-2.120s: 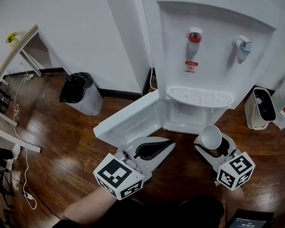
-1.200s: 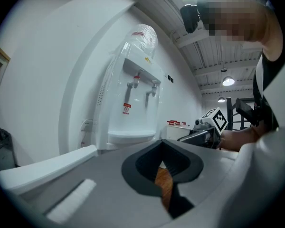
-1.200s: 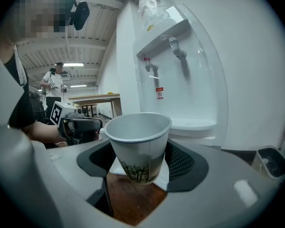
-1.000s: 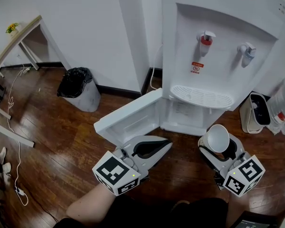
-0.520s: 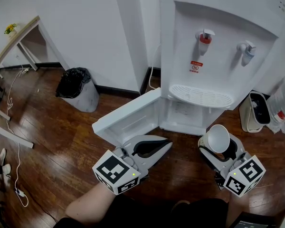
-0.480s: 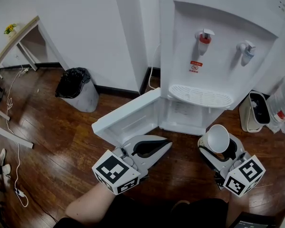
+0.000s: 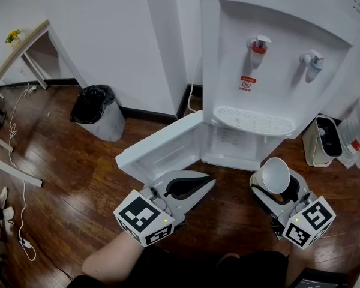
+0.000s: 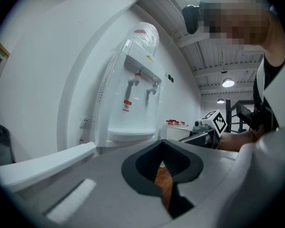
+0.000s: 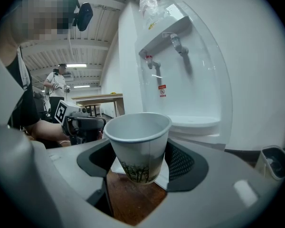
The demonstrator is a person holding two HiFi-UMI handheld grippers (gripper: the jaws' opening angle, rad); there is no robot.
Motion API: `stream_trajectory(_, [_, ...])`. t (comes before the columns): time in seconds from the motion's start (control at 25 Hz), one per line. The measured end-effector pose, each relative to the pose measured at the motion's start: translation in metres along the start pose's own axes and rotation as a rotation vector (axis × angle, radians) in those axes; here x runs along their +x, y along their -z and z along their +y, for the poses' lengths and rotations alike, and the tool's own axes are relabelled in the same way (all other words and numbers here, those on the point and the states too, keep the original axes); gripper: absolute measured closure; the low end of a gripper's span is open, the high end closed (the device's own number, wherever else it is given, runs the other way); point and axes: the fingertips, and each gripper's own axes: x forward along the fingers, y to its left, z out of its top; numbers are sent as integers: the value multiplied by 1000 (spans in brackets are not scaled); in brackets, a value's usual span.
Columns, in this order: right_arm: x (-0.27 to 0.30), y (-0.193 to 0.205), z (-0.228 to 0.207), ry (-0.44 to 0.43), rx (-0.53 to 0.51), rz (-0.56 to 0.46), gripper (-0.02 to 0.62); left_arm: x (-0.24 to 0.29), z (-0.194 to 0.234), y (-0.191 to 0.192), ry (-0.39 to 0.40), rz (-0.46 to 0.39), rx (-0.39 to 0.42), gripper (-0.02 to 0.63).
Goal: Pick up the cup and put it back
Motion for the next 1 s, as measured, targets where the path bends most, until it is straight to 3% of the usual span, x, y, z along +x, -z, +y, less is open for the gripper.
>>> stream_trajectory(0.52, [2, 3, -2, -5, 16, 3, 275, -3, 6, -5, -16, -21, -70, 606])
stream_trajectory(0.8, [4, 3, -3, -9, 23, 0, 275, 2, -4, -2, 4, 9, 20, 606])
stream_trajectory(1.0, [5, 5, -5, -11, 25, 3, 273, 5, -3, 3, 20, -1, -6, 606])
